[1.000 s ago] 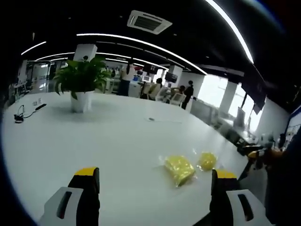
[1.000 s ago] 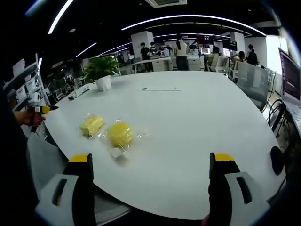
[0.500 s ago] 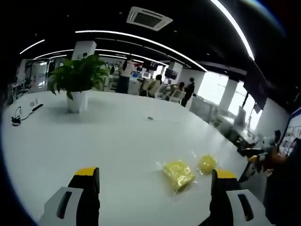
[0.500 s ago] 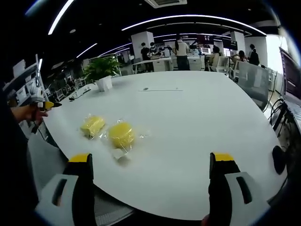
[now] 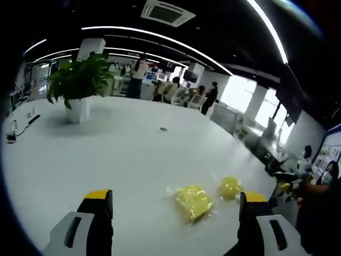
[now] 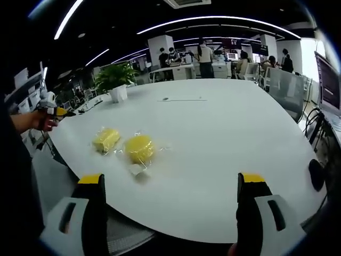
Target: Compare the silicone blocks by pressing each to a similar depth, holding the contact briefly, and releasing to observe deformation and rebound differences across the visible hardness samples.
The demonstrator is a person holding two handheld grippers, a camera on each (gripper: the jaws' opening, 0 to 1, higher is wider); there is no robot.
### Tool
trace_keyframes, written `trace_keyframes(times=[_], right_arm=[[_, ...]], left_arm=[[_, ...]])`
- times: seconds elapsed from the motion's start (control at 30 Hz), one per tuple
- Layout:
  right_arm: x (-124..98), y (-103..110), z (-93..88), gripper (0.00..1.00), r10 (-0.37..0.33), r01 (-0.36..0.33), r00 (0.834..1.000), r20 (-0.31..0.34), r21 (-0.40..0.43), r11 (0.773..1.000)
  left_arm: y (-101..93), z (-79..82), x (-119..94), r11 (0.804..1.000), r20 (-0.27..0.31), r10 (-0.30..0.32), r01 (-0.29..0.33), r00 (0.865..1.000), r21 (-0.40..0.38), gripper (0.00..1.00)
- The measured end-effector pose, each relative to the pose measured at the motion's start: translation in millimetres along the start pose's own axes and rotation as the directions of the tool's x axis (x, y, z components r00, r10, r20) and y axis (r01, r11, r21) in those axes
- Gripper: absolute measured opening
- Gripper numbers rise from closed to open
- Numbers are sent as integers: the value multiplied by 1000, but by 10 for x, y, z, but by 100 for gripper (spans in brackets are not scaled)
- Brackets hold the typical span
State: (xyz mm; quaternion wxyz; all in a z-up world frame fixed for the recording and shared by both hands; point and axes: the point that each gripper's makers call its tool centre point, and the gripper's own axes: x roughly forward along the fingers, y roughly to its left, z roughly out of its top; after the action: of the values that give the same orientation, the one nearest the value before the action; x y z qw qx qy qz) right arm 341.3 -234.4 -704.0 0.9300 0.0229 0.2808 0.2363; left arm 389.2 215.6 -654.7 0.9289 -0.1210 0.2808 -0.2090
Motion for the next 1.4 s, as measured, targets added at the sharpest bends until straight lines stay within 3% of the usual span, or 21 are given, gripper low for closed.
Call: trace_keyframes(times=[0.03,0.17,0.3,0.43,0.5,0.57,0.67,1.0,1.4], right_arm=[[11,6,-21,96,0,0,1000,-4,2,1000],[71,62,-49,96,13,-13,1000,-18,-5,1000],[117,68,-5,96,23,-23,1000,-16,-12,1000],[155,73,12,96,26,-26,1000,-14,-13,1000],[170,89,12,96,31,-31,999,-11,-10,999],[198,100,-13,96,36,-37,999,-17,-12,999],[204,106,-34,96,42,-43,999,-28,-14,999],[177,-20,-68,96,24,-24,999,-35,0,1000],[182,23,-33,96,34,-35,999,-36,-28,999]], left_arm=[[-31,-8,18,998,-14,-17,16,1000,-52,100],[-19,123,81,985,22,-34,37,999,-166,100],[8,144,150,985,8,-16,17,1000,-171,100],[-54,50,250,987,-55,-34,25,998,-156,100],[18,11,367,989,-101,-46,31,994,-142,100],[-54,-74,327,989,-142,-51,30,988,-147,100],[-142,-289,395,974,-226,-94,42,970,-225,100],[-176,-336,573,977,-286,-96,36,953,-210,100],[-268,-374,875,977,-351,-124,52,928,-208,100]])
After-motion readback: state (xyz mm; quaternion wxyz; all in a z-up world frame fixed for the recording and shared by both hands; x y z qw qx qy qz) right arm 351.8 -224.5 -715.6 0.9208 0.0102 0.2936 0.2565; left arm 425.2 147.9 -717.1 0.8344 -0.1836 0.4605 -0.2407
